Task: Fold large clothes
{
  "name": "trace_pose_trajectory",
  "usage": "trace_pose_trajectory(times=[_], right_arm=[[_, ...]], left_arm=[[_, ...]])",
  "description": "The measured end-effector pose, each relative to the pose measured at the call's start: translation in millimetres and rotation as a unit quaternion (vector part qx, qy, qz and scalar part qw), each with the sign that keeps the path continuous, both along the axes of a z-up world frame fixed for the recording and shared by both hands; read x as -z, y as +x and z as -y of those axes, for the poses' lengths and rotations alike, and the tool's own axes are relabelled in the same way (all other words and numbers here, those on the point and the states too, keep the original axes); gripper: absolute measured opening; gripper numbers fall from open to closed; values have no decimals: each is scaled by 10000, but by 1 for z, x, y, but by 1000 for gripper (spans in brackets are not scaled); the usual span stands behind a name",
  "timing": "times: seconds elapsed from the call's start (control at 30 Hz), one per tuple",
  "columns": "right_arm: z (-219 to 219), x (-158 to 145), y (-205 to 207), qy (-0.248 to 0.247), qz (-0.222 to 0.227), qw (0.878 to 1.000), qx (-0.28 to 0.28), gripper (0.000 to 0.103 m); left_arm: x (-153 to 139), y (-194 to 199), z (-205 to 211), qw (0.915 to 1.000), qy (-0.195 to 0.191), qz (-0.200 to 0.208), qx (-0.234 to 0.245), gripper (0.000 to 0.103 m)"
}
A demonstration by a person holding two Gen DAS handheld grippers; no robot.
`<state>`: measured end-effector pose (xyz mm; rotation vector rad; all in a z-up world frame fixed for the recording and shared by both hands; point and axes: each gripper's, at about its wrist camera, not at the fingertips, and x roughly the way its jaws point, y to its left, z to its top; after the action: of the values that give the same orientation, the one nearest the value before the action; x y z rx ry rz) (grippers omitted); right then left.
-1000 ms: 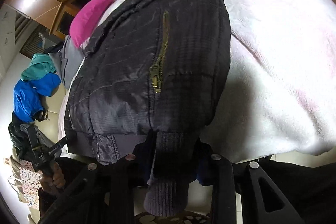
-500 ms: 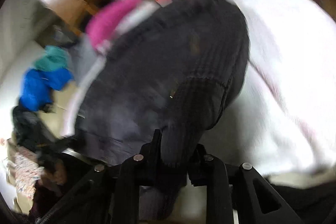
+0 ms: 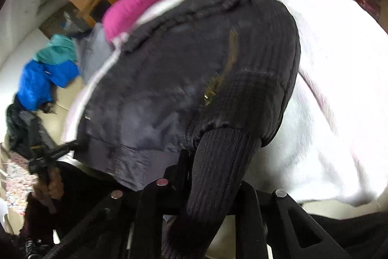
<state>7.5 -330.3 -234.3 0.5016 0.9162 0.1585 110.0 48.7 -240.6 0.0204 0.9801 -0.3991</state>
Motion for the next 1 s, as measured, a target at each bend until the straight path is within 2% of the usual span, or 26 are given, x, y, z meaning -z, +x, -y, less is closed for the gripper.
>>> trace_pose_trajectory(times=[0.07, 0.1, 0.17, 0.2, 0.23, 0.27, 0.3, 0.4, 0.53, 0.63, 0.77, 1.0], right_arm=[[6, 0, 0, 289, 98, 9995, 15, 18], [9, 6, 2, 361, -61, 9993, 39, 21], [11, 28, 11, 393, -698, 9965, 222, 23], [10, 34, 12, 404, -842, 9953, 247, 23], [7, 33, 14, 362, -789, 9960, 228, 23], [4, 29, 14, 231, -698, 9972, 169, 23], [1, 24, 14, 101, -630, 9979, 105, 22], [-1, 2, 11, 92, -190, 9997, 81, 15], [12, -36, 6, 429, 476, 9978, 154, 15], [15, -63, 3, 300, 891, 9954, 191, 15], [18, -89, 13, 330, 1275, 9906, 363, 15], [36, -119, 48, 418, 1691, 9824, 680, 14]], left_arm=[[1, 1, 3, 10000, 74, -14, 22, 20], [4, 3, 4, 9999, 125, -87, 15, 28], [15, 9, 6, 9990, 152, -429, 37, 43], [18, 11, 7, 9987, 97, -502, 65, 43], [17, 11, 8, 9988, 90, -478, 78, 43], [15, 9, 8, 9990, 62, -429, 98, 36], [13, 8, 7, 9993, 34, -364, 97, 22], [6, 9, 2, 9993, -170, -312, 65, 13], [-12, 10, -5, 9986, -447, -217, 187, 10], [-36, 14, -12, 9972, -695, -2, 261, 10], [-73, 27, -17, 9942, -1007, 271, 256, 10], [-116, 68, -1, 9906, -1219, 539, 296, 10]])
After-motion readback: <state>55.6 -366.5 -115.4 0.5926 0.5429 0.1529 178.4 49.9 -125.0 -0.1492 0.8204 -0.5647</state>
